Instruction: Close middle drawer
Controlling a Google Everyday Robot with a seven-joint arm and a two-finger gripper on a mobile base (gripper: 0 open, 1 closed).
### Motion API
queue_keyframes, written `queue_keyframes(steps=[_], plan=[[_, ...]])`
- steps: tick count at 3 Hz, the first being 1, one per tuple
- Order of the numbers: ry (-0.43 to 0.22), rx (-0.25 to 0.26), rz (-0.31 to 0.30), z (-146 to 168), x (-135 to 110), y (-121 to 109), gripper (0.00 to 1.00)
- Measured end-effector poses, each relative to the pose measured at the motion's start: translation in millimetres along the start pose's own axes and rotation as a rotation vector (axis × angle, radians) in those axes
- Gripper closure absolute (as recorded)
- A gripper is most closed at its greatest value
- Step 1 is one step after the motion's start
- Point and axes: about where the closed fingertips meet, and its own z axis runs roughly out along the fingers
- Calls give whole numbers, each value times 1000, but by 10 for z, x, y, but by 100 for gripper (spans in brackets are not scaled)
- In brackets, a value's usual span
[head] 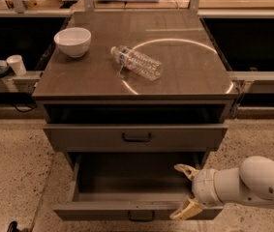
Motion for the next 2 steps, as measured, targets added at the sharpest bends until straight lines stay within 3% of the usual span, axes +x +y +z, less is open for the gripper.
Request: queue_keyframes(steps=[2], plan=[[222,-147,-104,106,929,265,65]])
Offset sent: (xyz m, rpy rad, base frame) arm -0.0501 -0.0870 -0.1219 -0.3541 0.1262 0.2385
